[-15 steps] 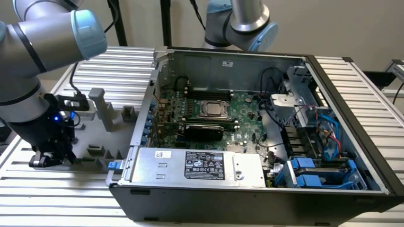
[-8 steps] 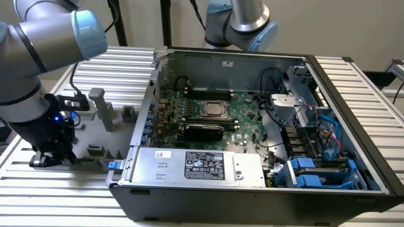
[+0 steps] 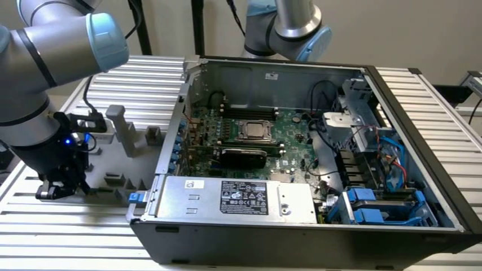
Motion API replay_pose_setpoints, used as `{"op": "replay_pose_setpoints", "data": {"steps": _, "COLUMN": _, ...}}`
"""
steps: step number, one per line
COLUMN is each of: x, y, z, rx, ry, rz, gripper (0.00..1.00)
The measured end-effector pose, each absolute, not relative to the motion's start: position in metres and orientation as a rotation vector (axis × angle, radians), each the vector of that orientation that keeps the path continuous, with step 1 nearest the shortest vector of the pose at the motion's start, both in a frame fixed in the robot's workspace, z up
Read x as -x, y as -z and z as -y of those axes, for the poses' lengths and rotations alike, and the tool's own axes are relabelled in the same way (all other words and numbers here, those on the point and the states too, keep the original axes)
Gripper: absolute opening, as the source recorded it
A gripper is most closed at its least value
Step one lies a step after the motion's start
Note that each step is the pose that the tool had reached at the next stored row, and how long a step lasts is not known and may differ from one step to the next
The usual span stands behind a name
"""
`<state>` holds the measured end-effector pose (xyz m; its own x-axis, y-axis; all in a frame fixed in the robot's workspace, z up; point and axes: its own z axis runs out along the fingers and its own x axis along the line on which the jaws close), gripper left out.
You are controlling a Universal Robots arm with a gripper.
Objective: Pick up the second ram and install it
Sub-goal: 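Pick up the second ram and move it above second insertion slot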
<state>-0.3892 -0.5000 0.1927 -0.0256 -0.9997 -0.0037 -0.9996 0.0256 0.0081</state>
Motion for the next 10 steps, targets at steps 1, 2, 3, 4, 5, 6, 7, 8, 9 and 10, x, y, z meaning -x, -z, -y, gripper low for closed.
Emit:
{"op": "replay_pose_setpoints", "data": {"steps": 1, "x": 0.3892, "y": -0.1927, "z": 0.4999, "rx": -2.191, "ry": 0.013, "rz": 2.247, "gripper": 0.14}}
{"op": "replay_pose_setpoints", "data": {"steps": 2, "x": 0.3892, "y": -0.1927, "z": 0.4999, "rx": -2.191, "ry": 0.013, "rz": 2.247, "gripper": 0.14}}
{"op": "replay_pose_setpoints", "data": {"steps": 3, "x": 0.3892, "y": -0.1927, "z": 0.4999, "rx": -2.190, "ry": 0.014, "rz": 2.247, "gripper": 0.14}}
{"op": "replay_pose_setpoints", "data": {"steps": 4, "x": 0.3892, "y": -0.1927, "z": 0.4999, "rx": -2.190, "ry": 0.014, "rz": 2.247, "gripper": 0.14}}
{"op": "replay_pose_setpoints", "data": {"steps": 5, "x": 0.3892, "y": -0.1927, "z": 0.4999, "rx": -2.190, "ry": 0.014, "rz": 2.247, "gripper": 0.14}}
{"op": "replay_pose_setpoints", "data": {"steps": 6, "x": 0.3892, "y": -0.1926, "z": 0.4999, "rx": -2.190, "ry": 0.014, "rz": 2.247, "gripper": 0.14}}
{"op": "replay_pose_setpoints", "data": {"steps": 7, "x": 0.3893, "y": -0.1926, "z": 0.4999, "rx": -2.190, "ry": 0.014, "rz": 2.247, "gripper": 0.14}}
{"op": "replay_pose_setpoints", "data": {"steps": 8, "x": 0.3893, "y": -0.1926, "z": 0.4999, "rx": -2.190, "ry": 0.014, "rz": 2.247, "gripper": 0.14}}
{"op": "replay_pose_setpoints", "data": {"steps": 9, "x": 0.3892, "y": -0.1926, "z": 0.4999, "rx": -2.190, "ry": 0.014, "rz": 2.247, "gripper": 0.14}}
{"op": "replay_pose_setpoints", "data": {"steps": 10, "x": 0.3892, "y": -0.1926, "z": 0.4999, "rx": -2.190, "ry": 0.014, "rz": 2.247, "gripper": 0.14}}
